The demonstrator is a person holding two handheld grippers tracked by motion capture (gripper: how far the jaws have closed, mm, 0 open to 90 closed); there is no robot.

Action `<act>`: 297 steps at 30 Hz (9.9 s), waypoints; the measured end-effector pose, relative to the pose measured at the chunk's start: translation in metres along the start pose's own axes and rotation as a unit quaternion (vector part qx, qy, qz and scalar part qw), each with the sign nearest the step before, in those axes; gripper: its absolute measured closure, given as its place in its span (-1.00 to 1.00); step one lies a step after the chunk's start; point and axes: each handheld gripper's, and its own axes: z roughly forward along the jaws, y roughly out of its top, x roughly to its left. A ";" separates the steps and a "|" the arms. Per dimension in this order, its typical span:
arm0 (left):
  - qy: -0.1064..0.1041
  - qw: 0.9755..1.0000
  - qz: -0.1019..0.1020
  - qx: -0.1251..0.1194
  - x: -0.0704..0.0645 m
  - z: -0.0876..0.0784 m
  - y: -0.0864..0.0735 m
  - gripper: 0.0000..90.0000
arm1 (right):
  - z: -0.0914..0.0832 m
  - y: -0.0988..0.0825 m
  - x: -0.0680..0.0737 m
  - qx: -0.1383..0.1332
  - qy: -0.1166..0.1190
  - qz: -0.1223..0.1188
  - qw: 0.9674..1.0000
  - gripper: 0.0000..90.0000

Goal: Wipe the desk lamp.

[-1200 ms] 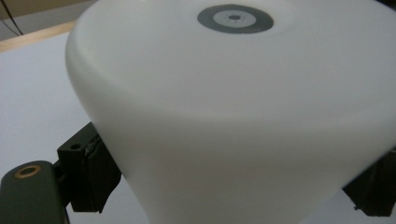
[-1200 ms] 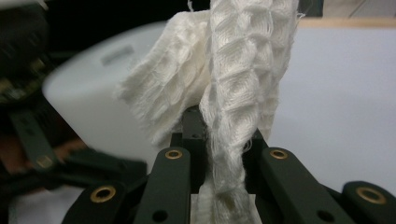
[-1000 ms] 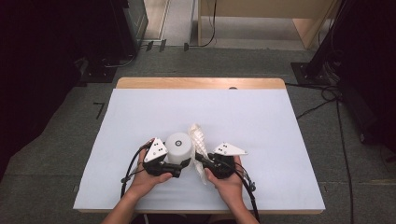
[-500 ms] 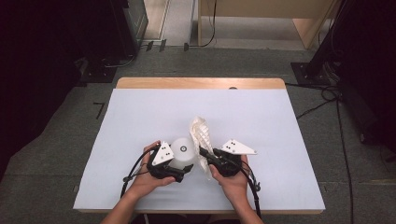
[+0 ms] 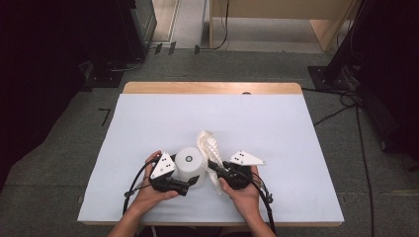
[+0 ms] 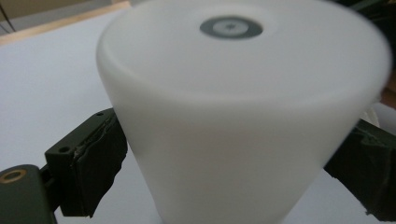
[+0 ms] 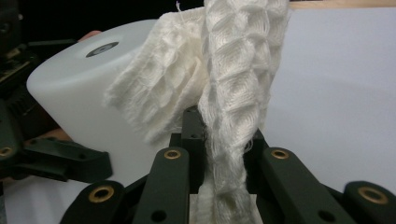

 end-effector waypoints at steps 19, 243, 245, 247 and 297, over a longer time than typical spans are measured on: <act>0.042 0.999 0.010 -0.033 0.005 -0.008 0.009 -0.80 | 0.015 -0.015 0.008 0.029 0.019 0.006 0.999 0.74; 0.135 0.989 -0.054 0.003 0.026 0.022 -0.005 -0.78 | -0.037 0.010 -0.045 -0.038 -0.123 0.012 0.992 0.72; 0.137 0.989 -0.056 0.005 0.025 0.019 -0.007 -0.78 | -0.037 0.012 -0.047 -0.038 -0.149 0.008 0.988 0.71; 0.134 0.989 -0.056 0.006 0.023 0.014 -0.010 -0.75 | -0.036 0.015 -0.052 -0.036 -0.181 -0.002 0.983 0.69; 0.222 0.967 -0.126 -0.004 0.060 -0.115 -0.060 -0.75 | -0.147 -0.012 -0.112 -0.024 -0.245 0.018 0.969 -0.98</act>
